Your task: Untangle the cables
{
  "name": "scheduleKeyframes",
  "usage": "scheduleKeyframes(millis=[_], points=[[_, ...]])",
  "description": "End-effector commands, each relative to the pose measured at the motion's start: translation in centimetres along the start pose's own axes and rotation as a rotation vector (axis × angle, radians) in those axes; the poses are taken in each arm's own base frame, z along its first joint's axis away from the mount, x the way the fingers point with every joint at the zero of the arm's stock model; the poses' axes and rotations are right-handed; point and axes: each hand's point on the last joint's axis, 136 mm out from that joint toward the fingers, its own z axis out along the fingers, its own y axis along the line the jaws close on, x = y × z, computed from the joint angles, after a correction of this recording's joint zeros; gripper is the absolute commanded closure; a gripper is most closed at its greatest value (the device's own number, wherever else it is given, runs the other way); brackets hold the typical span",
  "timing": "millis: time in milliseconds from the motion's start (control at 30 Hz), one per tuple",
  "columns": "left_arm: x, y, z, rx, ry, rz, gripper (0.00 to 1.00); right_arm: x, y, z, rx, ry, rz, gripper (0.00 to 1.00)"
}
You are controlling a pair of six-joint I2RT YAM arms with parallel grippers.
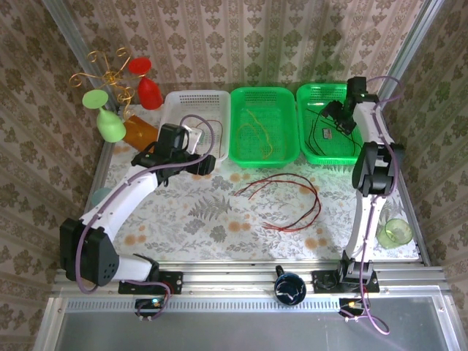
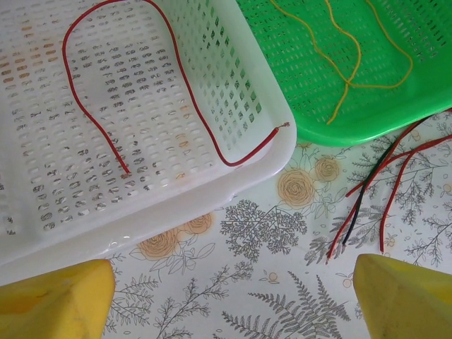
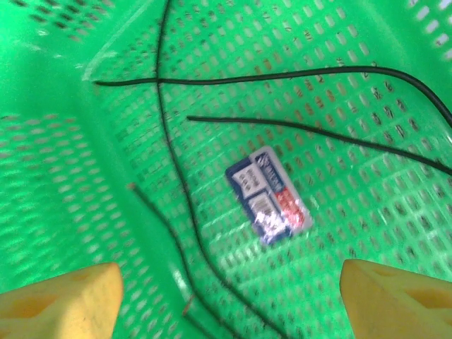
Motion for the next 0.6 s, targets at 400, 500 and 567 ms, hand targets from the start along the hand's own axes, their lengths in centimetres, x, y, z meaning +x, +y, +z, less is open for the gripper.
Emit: scheduleKeyframes(millis=[400,500,567], points=[[-0.8,-1.7,3.0,0.135,0.102,-0.037,0.32,6.9,4.4,-10.4,-0.299,-0.046,0.003,0.17],[-1.4,-2.0,4.2,0.157,0.135,-0.052,0.36,8.7,4.2,-11.9,-0.295,-0.049,-0.038,0.17],[-1.6,-1.9,5.1,0.149,0.142,-0.055,0.39,9.4,3.5,-13.1,-0.279,-0.071,-0.064,0.16]])
